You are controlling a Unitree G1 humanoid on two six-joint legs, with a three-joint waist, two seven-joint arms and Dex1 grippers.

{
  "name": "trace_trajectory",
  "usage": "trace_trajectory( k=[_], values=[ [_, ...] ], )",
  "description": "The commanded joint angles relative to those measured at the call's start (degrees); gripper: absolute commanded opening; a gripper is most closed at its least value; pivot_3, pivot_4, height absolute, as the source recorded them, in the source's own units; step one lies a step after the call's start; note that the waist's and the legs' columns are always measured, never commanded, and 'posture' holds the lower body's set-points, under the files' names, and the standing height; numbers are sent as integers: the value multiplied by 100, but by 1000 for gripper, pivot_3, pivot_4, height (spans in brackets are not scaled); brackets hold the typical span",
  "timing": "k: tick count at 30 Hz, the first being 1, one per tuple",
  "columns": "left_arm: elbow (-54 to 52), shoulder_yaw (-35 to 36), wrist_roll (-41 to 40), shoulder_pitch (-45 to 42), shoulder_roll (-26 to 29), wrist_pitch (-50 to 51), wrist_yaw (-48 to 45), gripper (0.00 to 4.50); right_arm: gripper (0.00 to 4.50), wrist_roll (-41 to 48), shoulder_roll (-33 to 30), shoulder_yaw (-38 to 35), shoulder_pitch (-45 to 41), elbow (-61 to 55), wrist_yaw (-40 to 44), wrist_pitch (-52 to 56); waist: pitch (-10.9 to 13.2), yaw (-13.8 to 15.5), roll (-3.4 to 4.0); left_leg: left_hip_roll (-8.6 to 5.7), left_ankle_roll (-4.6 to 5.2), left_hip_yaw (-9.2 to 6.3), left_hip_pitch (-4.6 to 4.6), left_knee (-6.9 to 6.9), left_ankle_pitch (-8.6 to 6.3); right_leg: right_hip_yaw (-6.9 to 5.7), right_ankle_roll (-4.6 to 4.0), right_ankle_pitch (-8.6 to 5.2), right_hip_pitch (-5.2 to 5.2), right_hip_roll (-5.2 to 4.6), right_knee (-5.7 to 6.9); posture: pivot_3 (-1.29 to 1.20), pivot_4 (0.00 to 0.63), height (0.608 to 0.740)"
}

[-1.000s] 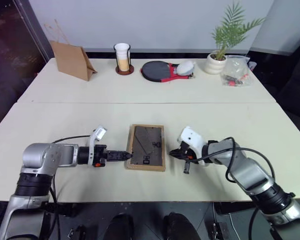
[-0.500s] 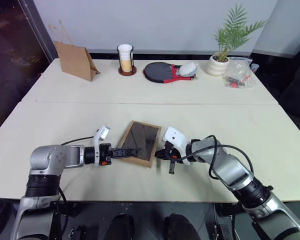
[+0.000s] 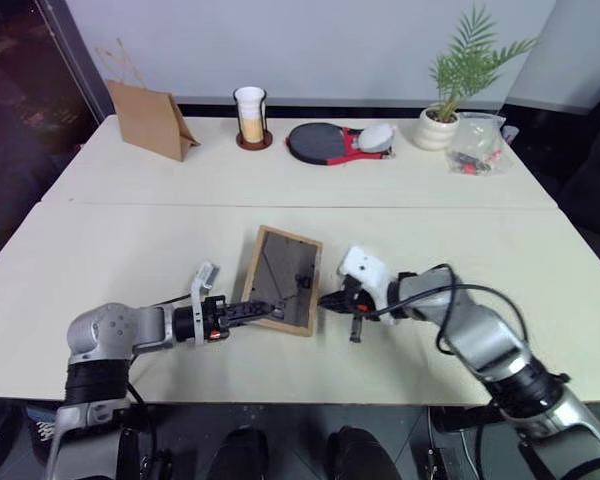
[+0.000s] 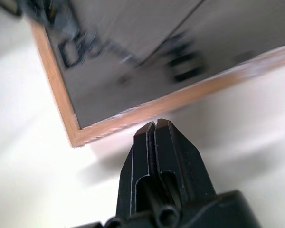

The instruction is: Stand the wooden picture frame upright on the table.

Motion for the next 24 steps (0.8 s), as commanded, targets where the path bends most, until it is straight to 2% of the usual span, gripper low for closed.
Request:
trace_trajectory(
  k=[1, 5, 7, 8, 10, 12, 16, 24],
  values=[
    [-317, 507, -411, 47, -261, 181, 268, 1095, 0, 611, -205, -924, -402, -255, 153, 334, 1, -16, 0, 1, 0, -1, 0, -1, 0, 1, 0, 0, 0, -2, -1, 0, 150, 740],
    [-599, 871, -690, 186, -666, 462, 606, 1095, 0, 1363, 103, -1372, -1039, -82, 68, 1049, 1, -49, 0, 4, 0, -2, 5, -9, 0, 1, -2, 1, -2, -14, 0, 0, 150, 740],
    [-747, 1021, -835, 198, -924, 556, 802, 1095, 523, 1602, 498, -1376, -1397, 171, -149, 1438, 1, -51, 0, 5, -1, -3, 6, -12, 0, 1, -2, 1, -3, -16, 0, 0, 150, 740],
    [-795, 1090, -883, 189, -1029, 601, 897, 1095, 822, 1715, 664, -1386, -1511, 272, -226, 1577, 1, -43, 0, 4, -1, -4, 5, -14, 0, -1, -2, 1, -4, -21, 0, 0, 150, 740],
    [-903, 1151, -962, 193, -1170, 659, 1042, 1095, 1732, 1877, 904, -1379, -1665, 481, -342, 1788, 1, -13, 0, -1, -1, -4, 3, -13, 0, -3, -2, 1, -4, -28, 0, 0, 150, 740],
    [-1011, 1158, -1049, 209, -1258, 672, 1147, 1095, 2834, 1881, 1082, -1222, -1774, 797, -430, 1817, 1, -7, -1, -6, -1, -4, -2, -13, 0, -5, -2, 1, -3, -36, -7, 0, 150, 740],
    [-1150, 1162, -1210, 245, -1313, 673, 1267, 1095, 4463, 1953, 1364, -1083, -1926, 1331, -533, 1856, 1, -17, -1, -17, -1, 1, -5, -15, -1, -4, -3, 1, -3, -52, -16, 0, 150, 740],
    [-1319, 1085, -1427, 409, -1325, 640, 1418, 1095, 4463, 2010, 1692, -799, -2063, 1840, -480, 1741, 1, -40, 0, -17, -2, 1, -5, -44, -1, -6, -3, 1, -9, -53, -35, 0, 150, 740]
  ],
)
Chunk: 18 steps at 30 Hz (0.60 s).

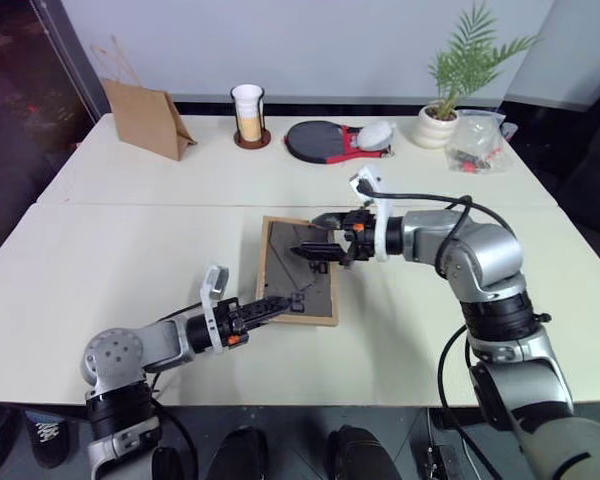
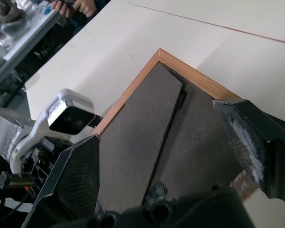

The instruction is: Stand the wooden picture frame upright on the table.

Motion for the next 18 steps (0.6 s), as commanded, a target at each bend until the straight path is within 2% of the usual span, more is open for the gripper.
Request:
trace_trajectory(
  k=[1, 12, 18],
  values=[
    [-260, -25, -328, 53, -17, 2, -31, 1095, 4463, 107, 130, 120, -148, 32, 60, -146, 0, -14, 0, 0, 0, 1, 0, -7, 0, 0, 0, 0, 0, 0, -7, 0, 150, 740],
    [-279, -135, -385, 186, -26, -158, 17, 1095, 4463, 199, 429, 306, -196, -74, 61, -152, 0, -7, 0, -4, -5, 7, -1, -47, 3, 0, 1, 1, -6, -2, -38, 0, 150, 740],
    [-16, -3, -380, 160, -67, -373, 228, 1095, 4463, 775, -227, -356, -144, -1428, -76, 620, 1, 19, 1, -4, -5, 4, -9, -50, 2, -1, 0, 1, -14, -6, -45, 0, 150, 740]
  ],
)
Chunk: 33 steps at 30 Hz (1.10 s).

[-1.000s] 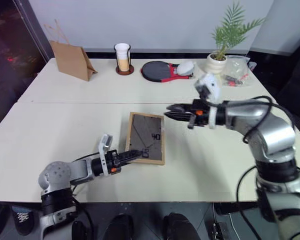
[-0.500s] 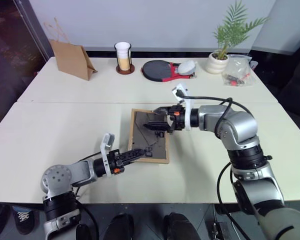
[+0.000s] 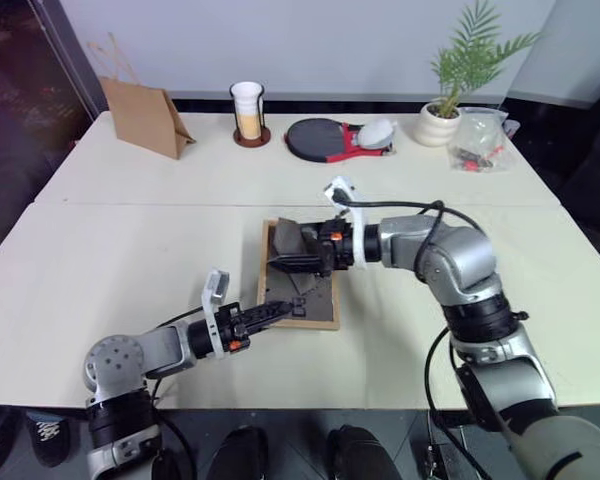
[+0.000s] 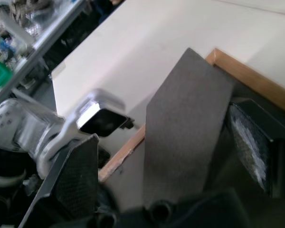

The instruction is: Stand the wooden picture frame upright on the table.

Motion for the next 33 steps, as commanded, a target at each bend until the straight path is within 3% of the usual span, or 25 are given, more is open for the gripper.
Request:
trace_trajectory(
  k=[1, 8, 10, 14, 17, 21, 26, 33],
  values=[
    [41, 81, -219, -65, -42, -177, 49, 1095, 4463, 509, -327, -558, -93, -950, -101, 471, 0, 0, 0, 0, 0, 0, -1, -1, 0, 0, 0, 0, 0, -1, -1, 0, 150, 740],
    [87, 34, -334, -110, 20, -319, 138, 1095, 4463, 782, -916, -856, 116, -1507, -373, 787, 0, -19, 0, 1, 0, -1, 0, -3, -1, 2, -17, -9, -1, -3, -2, 0, 150, 740],
    [98, 79, -396, -161, 41, -324, 175, 1095, 4463, 266, -1410, -543, 321, -1492, -355, 186, 0, 1, 0, 0, 0, -1, 0, -3, -1, 3, -18, -10, -1, -4, -3, 0, 150, 740],
    [34, 196, -801, -188, 85, -197, 333, 1095, 4463, -1956, -2560, 433, 1019, -936, -260, -3313, 0, 12, -1, -8, 3, 1, -6, -3, -2, 3, -18, -10, -1, -10, -17, 0, 150, 740],
    [-29, 192, -1231, -128, 137, -20, 487, 1095, 4463, -3512, -2725, 869, 1112, 282, -1134, -6223, 0, -32, -1, -11, 7, 13, -7, 1, -4, 8, -3, -2, 0, -8, -21, 0, 150, 740],
    [-20, 67, -1728, -32, 228, 52, 753, 1095, 4463, -5102, -2559, 1239, 744, 1642, -2579, -8982, 1, -47, -2, -5, 1, 22, 2, 4, 2, 17, 2, 0, -1, 9, -5, 0, 150, 740],
    [74, -179, -2318, 46, 414, -132, 1118, 1095, 4463, -6418, -2189, 1554, 234, 2851, -3980, -10714, 2, -29, -4, 5, -54, 16, 10, 5, 34, 20, 3, 0, 3, 31, 6, 0, 150, 740],
    [101, -598, -3040, 184, 729, -641, 1525, 1095, 4463, -7320, -1741, 1730, -47, 3498, -4886, -11599, 3, -14, -5, 6, -58, 15, 12, 12, 36, 19, 3, 0, 10, 28, 6, 0, 150, 740]
  ],
)
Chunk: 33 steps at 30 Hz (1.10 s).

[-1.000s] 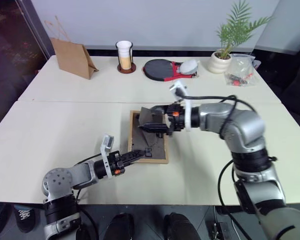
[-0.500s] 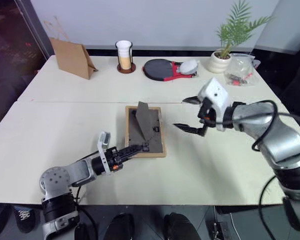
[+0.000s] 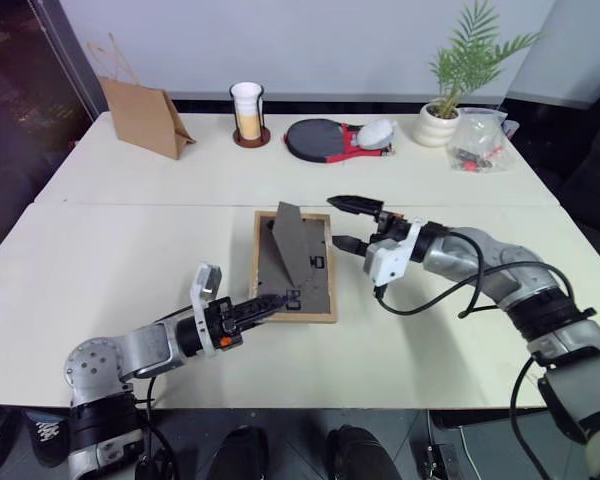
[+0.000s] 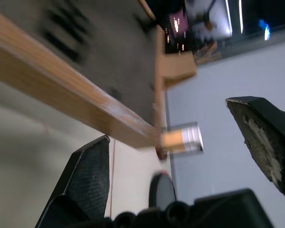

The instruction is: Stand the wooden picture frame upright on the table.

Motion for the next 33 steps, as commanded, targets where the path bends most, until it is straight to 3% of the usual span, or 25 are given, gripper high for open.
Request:
trace_trajectory(
  k=[1, 5, 8, 13, 17, 21, 24, 26, 28, 31, 33],
  values=[
    [-107, -250, -610, 79, 112, -304, 121, 1095, 4463, -315, 164, -20, -231, 94, -412, -291, 0, -3, 0, 0, 0, 0, 1, 1, 0, 0, 0, 0, 1, 0, 1, 0, 150, 740],
    [-231, -560, -958, 274, 272, -610, 260, 1095, 4463, -598, 356, 91, -360, 380, -605, -375, 0, -16, 0, 2, -1, -1, 7, 1, 1, 0, 0, 0, 4, 0, 4, 0, 150, 740],
    [-295, -763, -1168, 384, 410, -846, 348, 1095, 3603, -752, 439, 136, -464, 581, -740, -431, 0, -13, 0, 3, -1, -2, 9, 1, 1, -1, -1, 0, 8, 0, 5, 0, 150, 740],
    [-378, -1068, -1479, 487, 644, -1208, 446, 1095, 1230, -933, 450, 203, -611, 821, -949, -560, 0, -14, 1, 2, -1, 0, 9, 2, 1, 0, -1, 0, 7, -1, 6, 0, 150, 740],
    [-468, -1242, -1499, 607, 850, -1406, 360, 1095, 1167, -865, 459, 216, -668, 964, -942, -642, 0, -12, 0, 3, 0, -3, 11, 2, 1, -2, -1, -1, 11, 2, 5, 0, 150, 740],
    [-788, -1302, -991, 692, 1309, -1427, -204, 3017, 1119, -289, 468, 100, -638, 992, -499, -771, 3, -22, 0, 3, 1, -3, 11, 2, 0, -2, -1, -1, 11, 4, 4, 0, 150, 740],
    [-1015, -1111, -252, 710, 1889, -1637, -894, 4440, 1119, 469, 462, 14, -632, 1065, 132, -754, 3, -32, 0, 4, 2, -2, 12, 1, 0, -3, -1, -1, 12, 7, 5, 0, 150, 740],
    [-1426, -1001, 624, 901, 2648, -1993, -1894, 4440, 1119, 1236, 441, 14, -648, 1121, 845, -670, 3, -37, -1, 5, 5, -3, 13, 0, -1, -4, -2, -1, 12, 13, 5, 0, 150, 740],
    [-1589, -853, 1601, 1125, 3480, -2620, -2989, 4440, 1119, 2692, 563, -62, -550, 966, 2085, -42, 11, -71, -3, 15, 6, -3, 12, -2, -2, -3, -5, -2, 11, 32, 3, 0, 150, 740],
    [-1245, -896, 2607, 1162, 4046, -3502, -3924, 4440, 1119, 4907, 755, -267, -254, 154, 4190, 2028, 14, -74, 1, 18, 18, -7, 17, -10, -9, -5, -8, -3, 15, 33, 4, 0, 150, 740],
    [-884, -1027, 3006, 867, 4075, -3748, -4089, 4440, 1119, 6357, 803, -488, -140, -561, 5332, 4154, 14, -39, 2, 20, 25, -14, 17, -10, -13, -15, -22, -10, 18, 15, 4, 0, 150, 740]
  ],
)
